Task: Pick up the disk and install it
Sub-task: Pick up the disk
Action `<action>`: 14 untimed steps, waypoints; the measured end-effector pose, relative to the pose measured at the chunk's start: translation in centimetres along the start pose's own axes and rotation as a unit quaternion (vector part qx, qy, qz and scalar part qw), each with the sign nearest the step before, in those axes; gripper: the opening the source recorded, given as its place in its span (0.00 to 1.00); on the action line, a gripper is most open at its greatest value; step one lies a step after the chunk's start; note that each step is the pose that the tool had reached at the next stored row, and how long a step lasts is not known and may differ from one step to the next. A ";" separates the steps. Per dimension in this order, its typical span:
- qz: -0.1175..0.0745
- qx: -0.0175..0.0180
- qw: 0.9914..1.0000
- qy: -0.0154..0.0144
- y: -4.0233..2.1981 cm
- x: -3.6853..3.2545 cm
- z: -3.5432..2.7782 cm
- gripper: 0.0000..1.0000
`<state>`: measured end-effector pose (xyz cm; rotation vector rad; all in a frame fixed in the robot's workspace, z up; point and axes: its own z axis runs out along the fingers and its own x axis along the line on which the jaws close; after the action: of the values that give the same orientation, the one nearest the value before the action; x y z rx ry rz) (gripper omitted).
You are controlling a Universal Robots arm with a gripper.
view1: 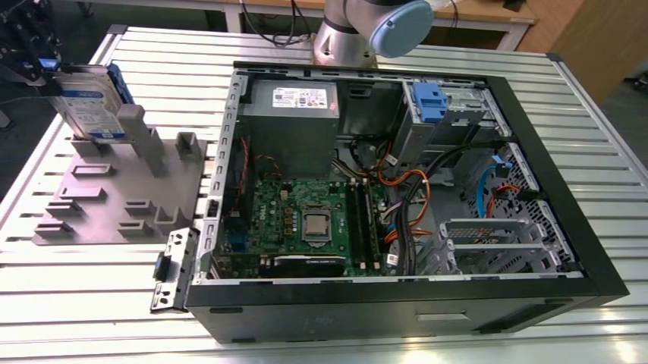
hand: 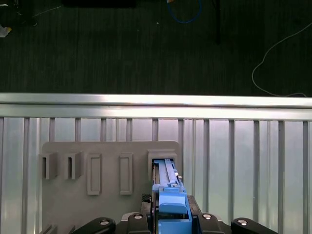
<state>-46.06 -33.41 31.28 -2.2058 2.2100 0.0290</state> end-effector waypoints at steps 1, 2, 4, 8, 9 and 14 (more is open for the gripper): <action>0.000 0.000 1.000 0.000 0.00 0.00 -0.01 0.36; 0.000 0.000 1.000 0.000 0.00 0.00 -0.05 0.36; 0.000 0.000 1.000 0.000 0.00 0.00 -0.10 0.36; 0.000 0.000 1.000 0.000 0.00 -0.01 -0.22 0.36; 0.000 0.000 1.000 0.000 0.00 -0.01 -0.25 0.36; 0.000 0.000 1.000 0.000 0.00 -0.01 -0.41 0.36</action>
<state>-46.06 -33.41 31.69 -2.2058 2.2101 0.0290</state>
